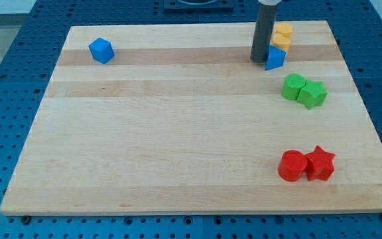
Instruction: Point your arm to the blue cube
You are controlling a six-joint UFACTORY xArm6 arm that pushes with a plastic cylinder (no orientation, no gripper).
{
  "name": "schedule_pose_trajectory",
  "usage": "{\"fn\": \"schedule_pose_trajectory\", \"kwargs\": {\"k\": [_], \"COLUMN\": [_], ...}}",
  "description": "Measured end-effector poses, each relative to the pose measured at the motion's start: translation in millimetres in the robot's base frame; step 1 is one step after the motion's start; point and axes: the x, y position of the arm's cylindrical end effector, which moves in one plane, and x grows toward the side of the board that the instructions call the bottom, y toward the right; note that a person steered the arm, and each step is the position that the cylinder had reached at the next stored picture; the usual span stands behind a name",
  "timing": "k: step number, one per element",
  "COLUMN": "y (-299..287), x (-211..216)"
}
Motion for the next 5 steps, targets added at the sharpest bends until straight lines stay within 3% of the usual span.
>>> {"fn": "schedule_pose_trajectory", "kwargs": {"k": [4,5], "y": [18,-5], "x": [-3,-31]}}
